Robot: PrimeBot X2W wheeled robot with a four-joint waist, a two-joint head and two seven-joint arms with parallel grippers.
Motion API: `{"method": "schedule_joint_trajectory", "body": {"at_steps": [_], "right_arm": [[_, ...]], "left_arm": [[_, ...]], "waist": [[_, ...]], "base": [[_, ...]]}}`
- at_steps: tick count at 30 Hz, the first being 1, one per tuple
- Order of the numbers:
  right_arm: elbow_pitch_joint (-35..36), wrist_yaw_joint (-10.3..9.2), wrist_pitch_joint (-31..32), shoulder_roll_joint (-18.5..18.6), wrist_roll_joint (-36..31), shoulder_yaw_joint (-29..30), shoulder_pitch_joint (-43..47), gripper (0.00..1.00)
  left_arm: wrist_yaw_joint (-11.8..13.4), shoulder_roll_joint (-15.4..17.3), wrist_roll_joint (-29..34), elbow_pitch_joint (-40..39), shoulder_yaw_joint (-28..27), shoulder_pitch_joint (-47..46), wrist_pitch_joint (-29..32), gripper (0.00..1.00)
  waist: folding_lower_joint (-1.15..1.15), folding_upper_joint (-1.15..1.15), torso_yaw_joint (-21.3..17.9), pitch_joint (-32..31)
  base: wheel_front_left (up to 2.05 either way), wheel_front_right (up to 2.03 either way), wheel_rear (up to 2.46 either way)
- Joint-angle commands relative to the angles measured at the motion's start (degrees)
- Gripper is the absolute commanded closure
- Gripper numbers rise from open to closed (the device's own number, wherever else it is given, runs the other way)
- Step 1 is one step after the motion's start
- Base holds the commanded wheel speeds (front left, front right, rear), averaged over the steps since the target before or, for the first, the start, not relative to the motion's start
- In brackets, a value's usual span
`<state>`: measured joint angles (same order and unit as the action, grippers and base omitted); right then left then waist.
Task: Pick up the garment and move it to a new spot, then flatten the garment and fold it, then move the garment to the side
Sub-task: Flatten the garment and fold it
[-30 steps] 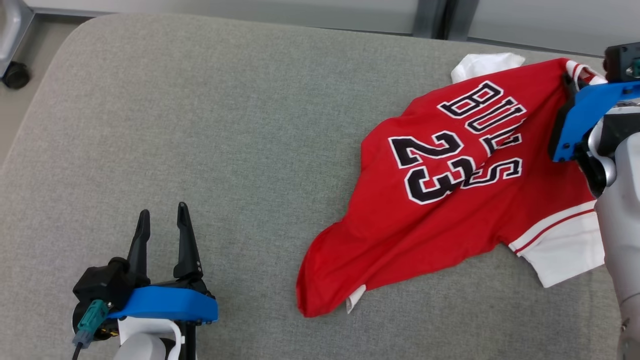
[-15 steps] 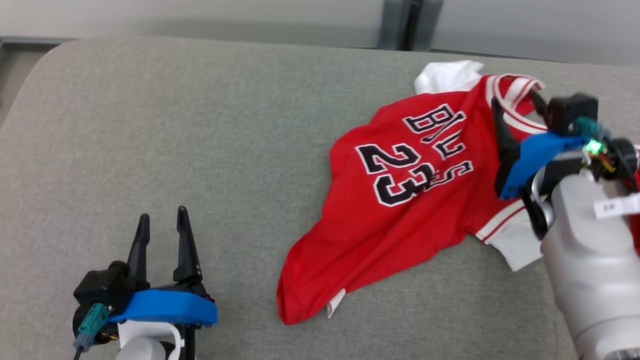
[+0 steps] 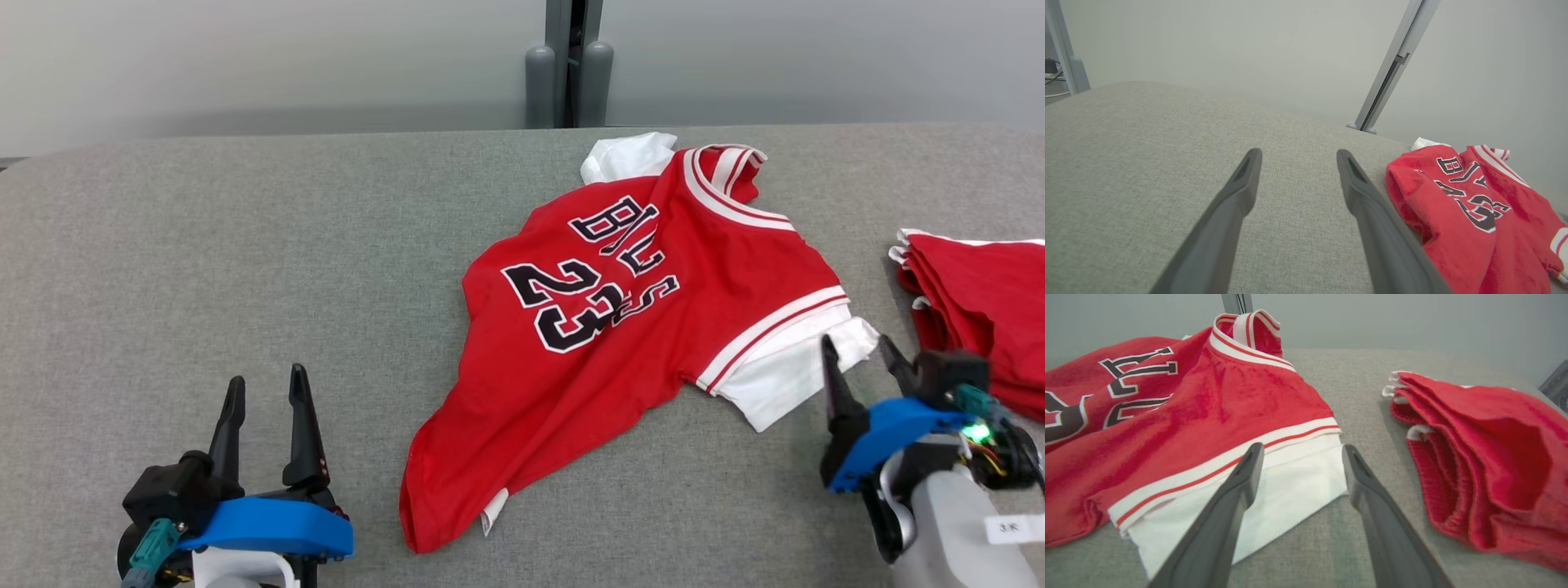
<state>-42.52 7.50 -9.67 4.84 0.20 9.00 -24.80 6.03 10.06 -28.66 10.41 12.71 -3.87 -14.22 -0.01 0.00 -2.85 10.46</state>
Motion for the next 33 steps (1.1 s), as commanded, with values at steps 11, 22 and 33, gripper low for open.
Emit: {"method": "schedule_joint_trajectory", "body": {"at_steps": [11,22,33], "right_arm": [[3.9,-0.01,5.2,-1.6,-1.8,10.8,0.6,0.00],[-3.1,-0.01,5.5,-1.8,-2.2,12.5,-4.7,0.50],[-6.9,-0.01,3.3,-1.2,-2.8,12.9,-7.4,1.00]], "left_arm": [[0.2,0.8,0.0,-0.6,0.4,-1.2,0.5,0.00],[0.4,1.3,-0.2,-0.4,0.7,-1.9,0.7,0.00],[0.7,1.7,-0.3,-0.6,0.9,-2.0,0.6,0.00]], "waist": [[0.01,0.00,1.2,1.7],[0.01,0.00,2.6,2.9],[0.01,0.00,2.0,3.0]], "base": [[0.00,0.00,0.00],[0.00,0.00,0.00],[0.00,0.00,0.00]]}}
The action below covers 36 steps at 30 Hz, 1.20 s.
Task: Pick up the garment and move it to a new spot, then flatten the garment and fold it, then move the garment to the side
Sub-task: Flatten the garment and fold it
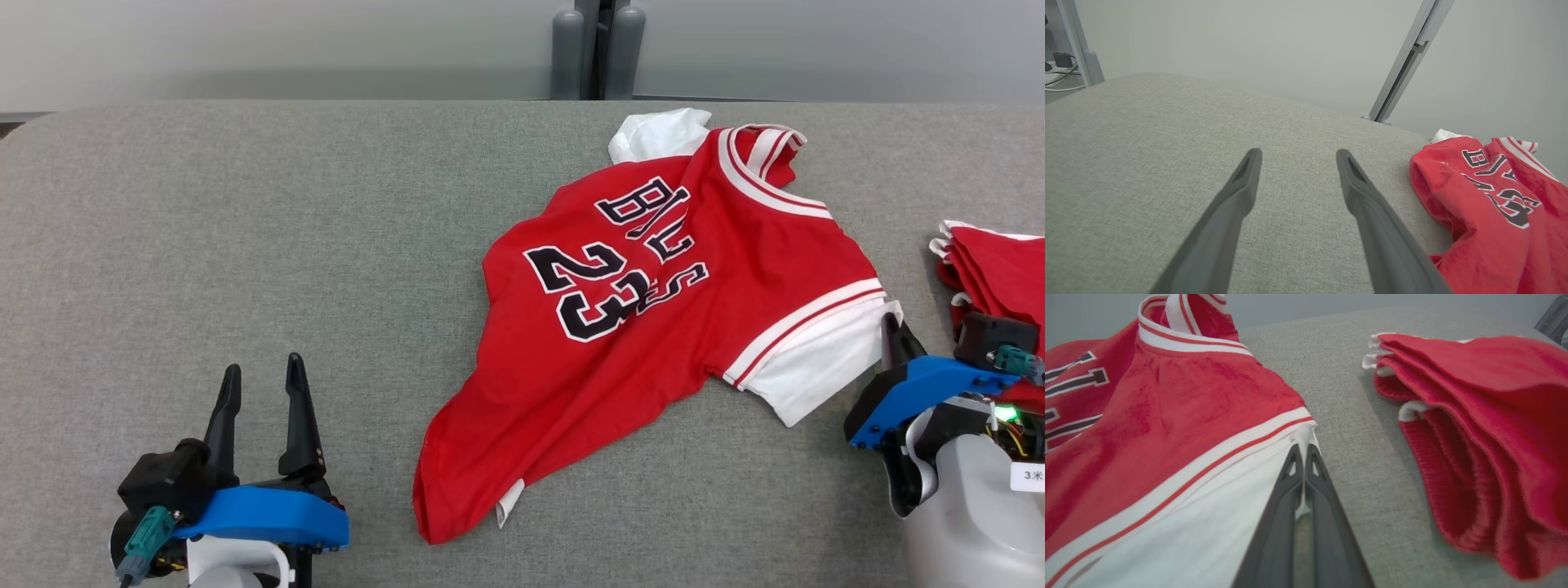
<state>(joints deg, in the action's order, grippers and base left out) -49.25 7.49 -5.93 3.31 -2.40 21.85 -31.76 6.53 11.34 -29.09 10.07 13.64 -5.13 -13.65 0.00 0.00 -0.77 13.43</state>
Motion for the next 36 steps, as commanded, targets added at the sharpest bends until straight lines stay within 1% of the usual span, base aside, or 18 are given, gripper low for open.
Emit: {"method": "schedule_joint_trajectory", "body": {"at_steps": [1,5,7,8,9,15,18,23,24,25,27,28,29,32,36], "right_arm": [[-0.2,0.01,-0.8,0.3,-0.1,-0.1,-0.5,1.00],[1.8,0.00,-2.7,0.0,1.4,-1.4,2.3,1.00],[3.5,0.01,-3.0,-0.2,4.0,-2.8,4.7,1.00],[3.5,0.01,-3.0,-0.2,4.0,-2.8,4.7,1.00],[6.0,0.01,-2.5,-0.4,6.7,-5.0,8.0,1.00],[18.1,0.01,0.5,-0.4,14.6,-10.1,18.5,1.00],[23.7,0.01,2.7,-0.3,17.7,-10.9,22.4,1.00],[28.5,0.01,5.4,-0.4,19.6,-11.3,27.6,1.00],[29.2,0.01,5.6,-0.4,19.9,-11.4,28.5,0.95],[29.8,0.01,5.9,-0.3,20.2,-11.5,29.4,0.77],[31.0,0.01,6.4,-0.4,19.7,-11.5,31.1,0.55],[31.8,0.01,6.6,-0.3,19.4,-11.3,31.9,0.23],[32.7,0.01,6.8,-0.3,19.3,-11.0,32.6,0.00],[36.0,0.01,7.4,-0.4,18.4,-10.1,34.5,0.00],[43.0,0.01,8.8,-0.4,17.6,-9.0,35.4,0.00]], "left_arm": [[0.2,0.4,0.1,-0.2,0.0,-0.7,0.0,0.00],[0.4,0.5,-0.2,-0.1,0.0,0.0,-0.1,0.00],[0.5,0.4,-0.4,0.0,-0.3,0.7,-0.2,0.00],[0.5,0.4,-0.4,0.0,-0.3,0.7,-0.2,0.00],[0.6,0.4,-0.6,0.1,-0.5,1.3,-0.4,0.00],[1.0,0.8,-1.1,-0.7,-1.2,2.5,-0.5,0.00],[0.8,0.9,-1.3,-0.8,-1.2,2.5,-0.6,0.00],[0.6,1.0,-1.4,-0.5,-0.8,2.4,-0.6,0.00],[0.7,1.0,-1.4,-0.4,-0.8,2.6,-0.6,0.00],[0.7,1.1,-1.5,-0.3,-0.8,2.8,-0.6,0.00],[0.7,1.2,-1.5,-0.1,-0.7,3.2,-0.5,0.00],[0.7,1.2,-1.5,0.0,-0.6,3.3,-0.4,0.00],[0.7,1.3,-1.5,0.1,-0.5,3.5,-0.4,0.00],[0.3,1.6,-1.5,0.3,0.1,4.0,0.3,0.00],[-0.9,2.2,-1.0,1.0,2.3,4.1,3.0,0.00]], "waist": [[0.00,0.00,-0.1,-0.1],[0.00,0.00,-0.5,-0.7],[0.00,0.00,-1.1,-1.3],[0.00,0.00,-1.1,-1.3],[0.00,0.00,-1.7,-1.8],[0.00,0.00,-4.6,-3.2],[0.00,0.00,-5.7,-3.6],[0.00,0.00,-6.2,-4.1],[0.00,0.00,-6.2,-4.3],[0.00,0.00,-6.3,-4.4],[0.00,0.00,-6.4,-5.0],[0.00,0.00,-6.5,-5.2],[0.00,0.00,-6.6,-5.5],[0.00,0.00,-7.0,-6.5],[0.00,0.00,-7.8,-7.3]], "base": [[0.00,0.00,0.00],[0.00,0.00,0.00],[0.00,0.00,0.00],[0.00,0.00,0.00],[0.00,0.00,0.00],[0.00,0.00,0.00],[0.00,0.00,0.00],[0.00,0.00,0.00],[0.00,0.00,0.00],[0.00,0.00,0.00],[0.00,0.00,0.00],[0.00,0.00,0.00],[0.00,0.00,0.00],[0.00,0.00,0.00],[0.00,0.00,0.00]]}}
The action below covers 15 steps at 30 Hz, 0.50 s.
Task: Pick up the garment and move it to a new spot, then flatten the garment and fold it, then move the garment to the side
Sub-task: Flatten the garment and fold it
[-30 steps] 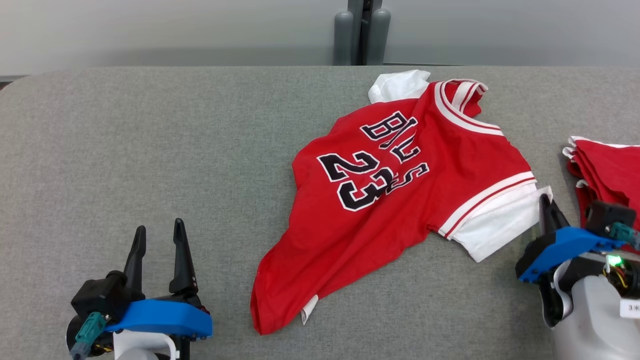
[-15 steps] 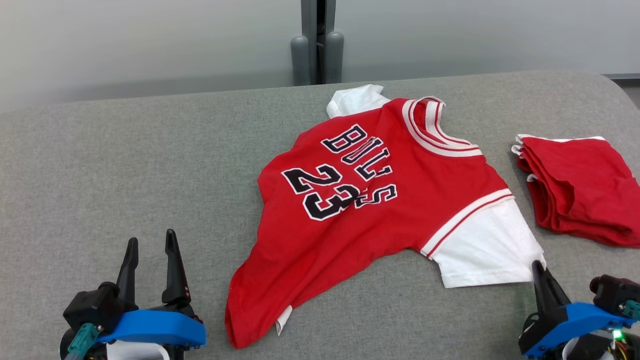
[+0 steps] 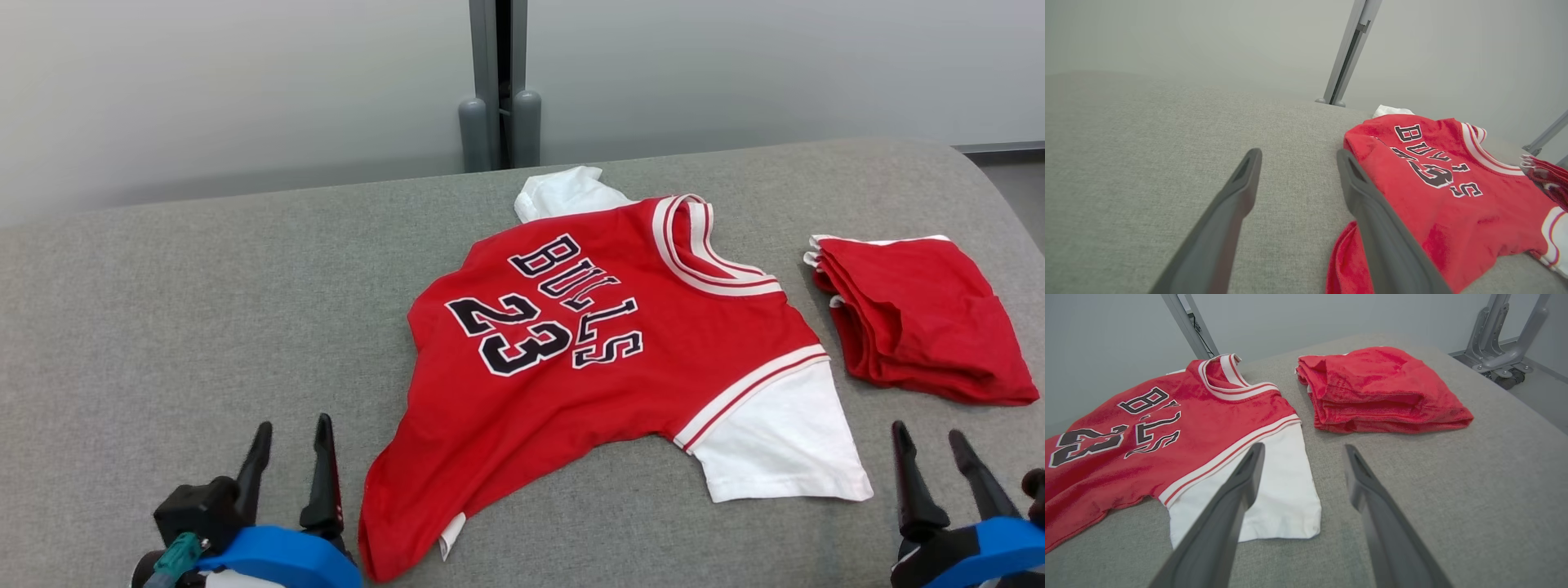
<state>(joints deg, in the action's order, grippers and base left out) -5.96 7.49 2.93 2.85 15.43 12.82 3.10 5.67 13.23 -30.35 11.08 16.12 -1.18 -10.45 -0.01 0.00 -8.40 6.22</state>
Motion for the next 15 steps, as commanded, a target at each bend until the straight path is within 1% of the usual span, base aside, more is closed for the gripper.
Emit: {"method": "schedule_joint_trajectory", "body": {"at_steps": [1,4,7,12,15], "right_arm": [[1.7,0.01,0.2,0.1,-0.5,0.2,0.4,0.00],[6.9,0.01,1.5,0.1,-1.0,-0.1,-0.7,0.00],[10.3,0.01,2.6,0.1,-1.2,-1.3,-1.9,0.00],[12.0,0.01,3.9,0.1,-1.1,-4.6,-3.5,0.00],[12.2,0.01,3.9,0.1,-0.7,-5.7,-4.2,0.00]], "left_arm": [[-0.4,0.6,0.4,0.4,0.6,-0.3,1.0,0.00],[-2.0,0.9,0.9,2.1,3.6,-2.6,5.9,0.00],[-3.4,1.2,0.8,5.3,6.1,-5.4,11.9,0.00],[-4.9,1.8,1.2,12.0,9.3,-10.0,20.8,0.00],[-6.0,2.0,1.7,14.1,10.7,-11.8,23.4,0.00]], "waist": [[0.01,0.00,-0.3,-0.2],[0.01,0.00,-0.7,-0.1],[0.01,0.00,-1.0,0.4],[0.01,0.00,-1.8,1.5],[0.01,0.00,-2.2,2.3]], "base": [[0.00,0.00,0.00],[0.00,0.00,0.00],[0.00,0.00,0.00],[0.00,0.00,0.00],[0.00,0.00,0.00]]}}
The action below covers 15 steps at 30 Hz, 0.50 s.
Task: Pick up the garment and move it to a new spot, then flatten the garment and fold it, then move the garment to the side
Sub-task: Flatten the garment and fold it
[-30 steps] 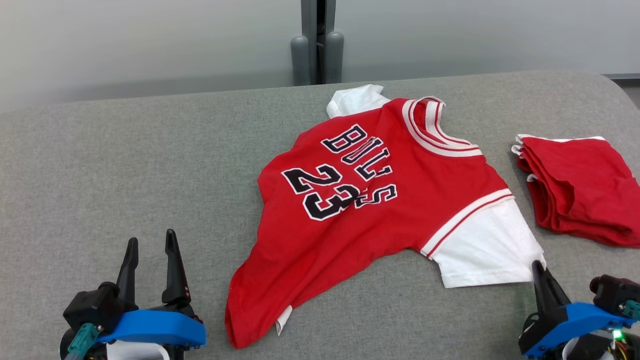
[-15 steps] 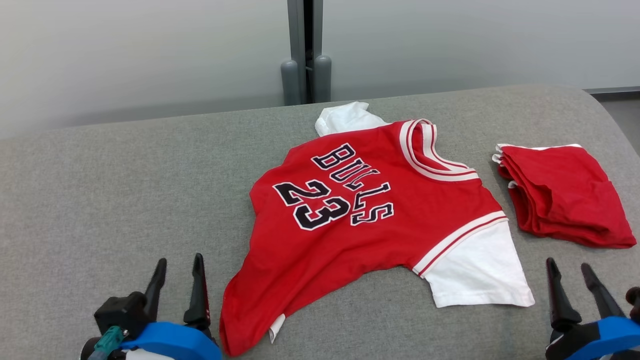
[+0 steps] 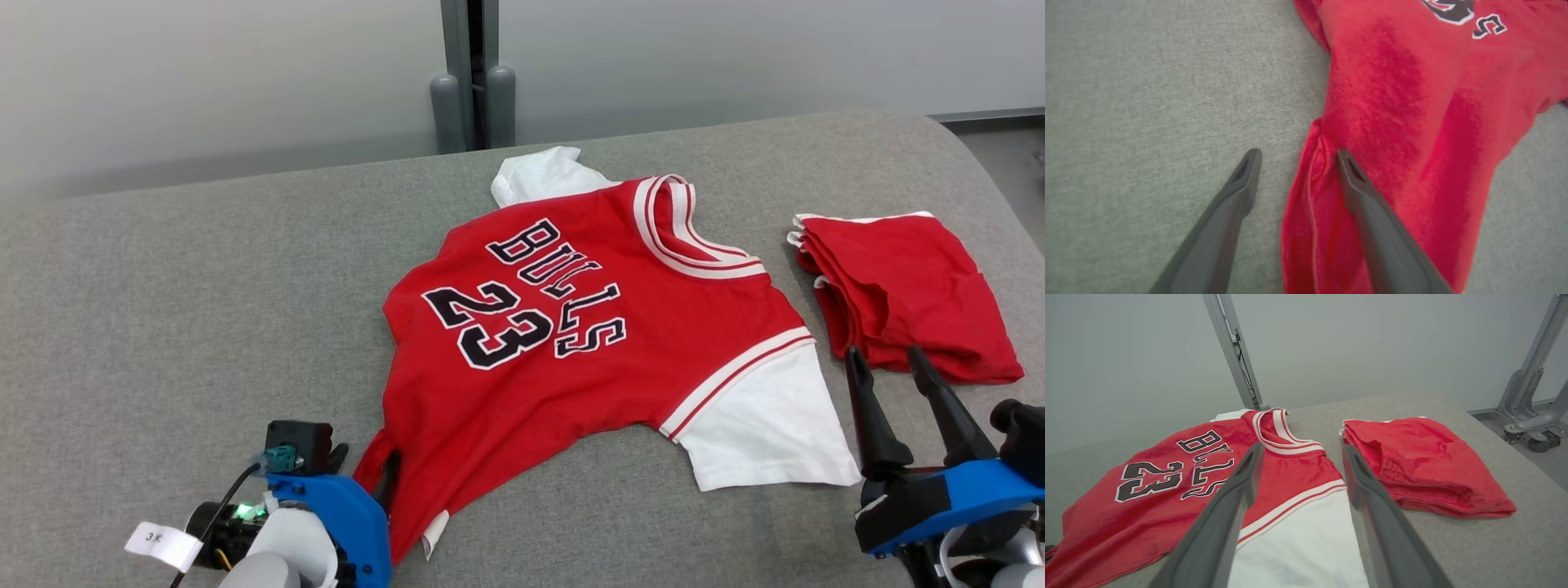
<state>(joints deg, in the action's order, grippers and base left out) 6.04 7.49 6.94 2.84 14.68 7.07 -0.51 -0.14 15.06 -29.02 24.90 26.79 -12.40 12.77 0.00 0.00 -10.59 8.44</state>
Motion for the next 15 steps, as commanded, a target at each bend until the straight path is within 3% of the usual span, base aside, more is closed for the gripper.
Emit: {"method": "schedule_joint_trajectory", "body": {"at_steps": [1,4,5,6,9,15], "right_arm": [[0.3,0.01,-0.2,0.1,0.0,-0.2,-0.8,0.00],[0.3,0.01,-0.5,0.1,-0.1,-0.5,-1.3,0.00],[0.4,0.01,-0.6,0.1,-0.2,-0.5,-1.4,0.00],[0.4,0.01,-0.7,0.1,-0.3,-0.5,-1.5,0.00],[0.1,0.01,-1.1,0.1,-0.6,-0.3,-1.6,0.00],[-0.8,0.01,-2.0,0.1,0.0,-0.5,-2.4,0.00]], "left_arm": [[-0.6,0.2,0.5,0.7,0.6,-0.9,0.8,0.00],[-1.6,-0.1,0.8,1.4,1.9,-1.5,1.7,0.00],[-2.0,-0.2,0.8,1.3,2.3,-1.6,1.8,0.56],[-2.2,-0.3,0.8,1.2,2.7,-1.5,2.1,1.00],[-2.6,0.0,1.3,0.7,3.5,-1.8,2.0,1.00],[-0.6,1.6,2.2,-0.2,1.0,-5.0,-2.0,1.00]], "waist": [[0.00,0.00,-0.1,0.2],[0.00,0.00,-0.3,0.8],[0.00,0.00,-0.4,0.9],[0.00,0.00,-0.4,1.0],[0.00,0.00,-0.4,1.3],[0.00,0.00,0.0,1.5]], "base": [[0.00,0.00,0.00],[0.00,0.00,0.00],[0.00,0.00,0.00],[0.00,0.00,0.00],[0.00,0.00,0.00],[0.00,0.00,0.00]]}}
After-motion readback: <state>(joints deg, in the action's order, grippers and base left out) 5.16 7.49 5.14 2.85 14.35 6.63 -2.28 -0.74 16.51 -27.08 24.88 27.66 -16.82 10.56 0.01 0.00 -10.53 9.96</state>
